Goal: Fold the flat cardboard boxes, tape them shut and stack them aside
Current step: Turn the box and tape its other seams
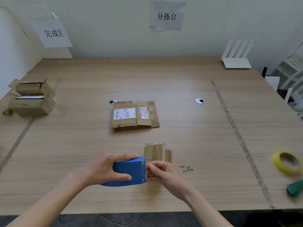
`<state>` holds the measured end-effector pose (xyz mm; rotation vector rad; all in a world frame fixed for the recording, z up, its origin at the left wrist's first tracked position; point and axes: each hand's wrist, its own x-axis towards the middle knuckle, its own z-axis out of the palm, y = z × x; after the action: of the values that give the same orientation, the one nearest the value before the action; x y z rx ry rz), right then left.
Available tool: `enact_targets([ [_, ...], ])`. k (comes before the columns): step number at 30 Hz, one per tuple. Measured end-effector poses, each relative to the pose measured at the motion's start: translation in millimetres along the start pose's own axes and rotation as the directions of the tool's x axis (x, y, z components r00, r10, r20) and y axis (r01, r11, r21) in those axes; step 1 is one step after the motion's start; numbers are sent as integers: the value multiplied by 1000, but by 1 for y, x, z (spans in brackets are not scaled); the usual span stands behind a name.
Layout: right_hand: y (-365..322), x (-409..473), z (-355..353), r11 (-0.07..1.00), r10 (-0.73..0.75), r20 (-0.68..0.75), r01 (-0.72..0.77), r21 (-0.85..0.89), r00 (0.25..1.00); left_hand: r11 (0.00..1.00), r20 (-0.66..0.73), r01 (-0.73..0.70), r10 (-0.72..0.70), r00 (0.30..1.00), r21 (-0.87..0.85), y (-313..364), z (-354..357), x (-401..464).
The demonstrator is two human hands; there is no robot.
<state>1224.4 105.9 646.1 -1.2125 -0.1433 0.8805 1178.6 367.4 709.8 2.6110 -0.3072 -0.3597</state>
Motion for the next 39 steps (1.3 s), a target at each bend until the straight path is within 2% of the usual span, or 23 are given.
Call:
enact_targets([
  [6,-3,0,0,1000,3,124,1,-31,992,1000,5,-7,7,1000,7,2,1,2],
  [17,-5,1,-7,1000,-13,3,13,-15,1000,1000,23,-5,5,1000,6,4,2,6],
  [27,-3,2,-9,999,-11,16,12,-43,1000,1000,6,-19,19,1000,15,4,2,6],
  [31,-6,4,-6,982,-61,-48,52,-180,997,1000,-5,-20,21,1000,5,2,2,6],
  [35,-9,11,1,958,-86,-25,76,-275,996,1000,-20,-20,19,1000,-13,5,2,5],
  [39,-16,14,2,970,-23,42,32,-240,999,998,-21,-21,20,1000,-61,2,1,4],
])
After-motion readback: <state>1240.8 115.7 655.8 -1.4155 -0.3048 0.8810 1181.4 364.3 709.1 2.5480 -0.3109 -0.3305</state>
